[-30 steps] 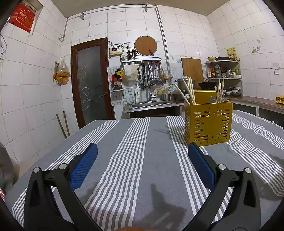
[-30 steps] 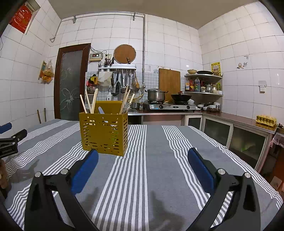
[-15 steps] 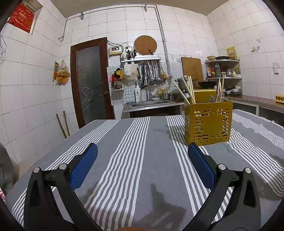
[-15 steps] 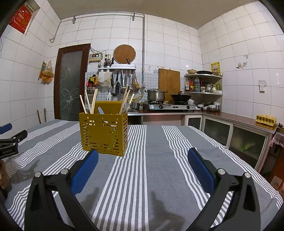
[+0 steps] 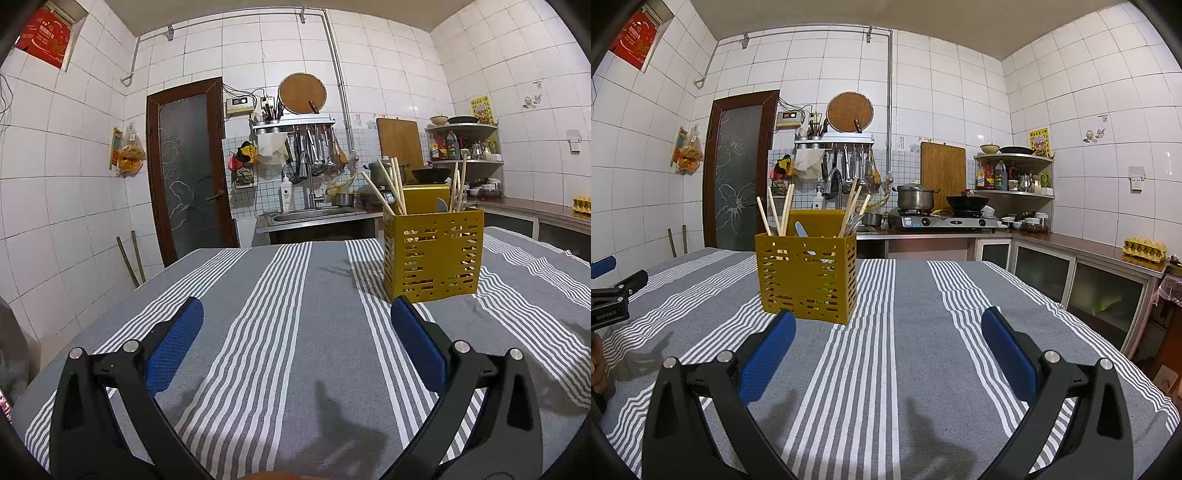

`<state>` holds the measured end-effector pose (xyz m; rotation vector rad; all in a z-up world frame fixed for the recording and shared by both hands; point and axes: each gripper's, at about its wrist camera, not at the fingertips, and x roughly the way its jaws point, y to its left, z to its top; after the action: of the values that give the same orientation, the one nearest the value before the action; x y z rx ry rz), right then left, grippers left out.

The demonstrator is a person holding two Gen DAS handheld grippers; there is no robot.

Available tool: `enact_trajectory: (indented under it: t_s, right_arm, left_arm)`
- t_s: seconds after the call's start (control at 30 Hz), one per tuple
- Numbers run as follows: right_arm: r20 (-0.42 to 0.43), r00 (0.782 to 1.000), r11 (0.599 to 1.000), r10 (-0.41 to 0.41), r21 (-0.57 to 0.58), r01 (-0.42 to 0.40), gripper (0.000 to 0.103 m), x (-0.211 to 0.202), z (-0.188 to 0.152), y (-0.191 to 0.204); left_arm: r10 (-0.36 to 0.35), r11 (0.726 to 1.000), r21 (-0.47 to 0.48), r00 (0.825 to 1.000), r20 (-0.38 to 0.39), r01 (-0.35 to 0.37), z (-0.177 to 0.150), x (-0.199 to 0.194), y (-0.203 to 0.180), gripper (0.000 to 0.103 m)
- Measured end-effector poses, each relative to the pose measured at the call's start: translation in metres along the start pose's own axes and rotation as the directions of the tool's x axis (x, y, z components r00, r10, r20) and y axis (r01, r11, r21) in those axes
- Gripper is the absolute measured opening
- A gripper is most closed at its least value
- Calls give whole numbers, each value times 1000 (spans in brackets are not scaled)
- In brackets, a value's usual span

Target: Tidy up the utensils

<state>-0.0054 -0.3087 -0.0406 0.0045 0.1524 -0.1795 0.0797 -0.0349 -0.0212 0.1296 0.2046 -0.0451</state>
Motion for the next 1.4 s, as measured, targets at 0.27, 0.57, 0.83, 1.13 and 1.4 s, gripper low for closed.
enact_trajectory:
  t_s: [0.27, 0.57, 0.83, 1.13, 1.4]
  right_arm:
    - [0, 1000, 1000, 0, -1, 0, 98, 0, 0, 0]
    - [-2, 1000, 1000, 0, 0, 0, 98, 0, 0, 0]
    - [-2, 1000, 1000, -1, 0, 1, 98, 0, 0, 0]
    - [-2, 1000, 1000, -1, 1, 1, 98, 0, 0, 0]
    - [-2, 1000, 1000, -1, 1, 1, 98, 0, 0, -1]
  left_arm:
    - [-1, 1000, 1, 1000, -1, 1, -1, 1, 0, 98]
    - [-1, 1000, 5, 1000, -5, 1, -2, 2, -1, 98]
    - [-3, 1000, 8, 1000, -9, 3, -5, 5, -3, 98]
    - [-3, 1000, 8, 1000, -10, 4, -5, 5, -2, 98]
    - [-4, 1000, 7, 1000, -9, 4, -5, 5, -2, 98]
